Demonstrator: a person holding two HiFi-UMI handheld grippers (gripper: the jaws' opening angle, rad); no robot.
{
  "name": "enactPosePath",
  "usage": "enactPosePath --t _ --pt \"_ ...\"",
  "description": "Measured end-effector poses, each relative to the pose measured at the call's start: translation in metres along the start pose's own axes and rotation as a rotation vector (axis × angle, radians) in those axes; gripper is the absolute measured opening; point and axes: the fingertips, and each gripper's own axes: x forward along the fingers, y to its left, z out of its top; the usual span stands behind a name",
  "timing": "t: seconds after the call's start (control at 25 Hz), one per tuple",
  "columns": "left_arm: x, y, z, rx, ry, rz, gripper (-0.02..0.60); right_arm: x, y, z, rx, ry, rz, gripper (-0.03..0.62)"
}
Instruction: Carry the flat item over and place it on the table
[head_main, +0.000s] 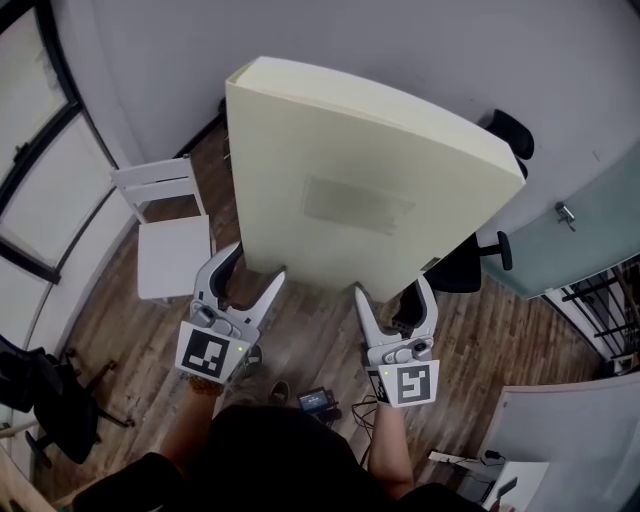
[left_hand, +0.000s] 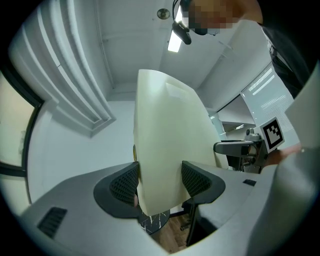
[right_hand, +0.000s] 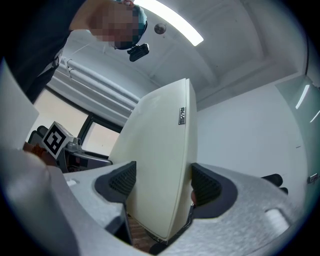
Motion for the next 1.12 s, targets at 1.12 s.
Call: enactPosePath --t 1.12 --pt "0.129 0.094 -0.024 0.039 0.030 0.002 0.273 0.139 -0.061 -0.065 0.037 0.015 -0.010 0.342"
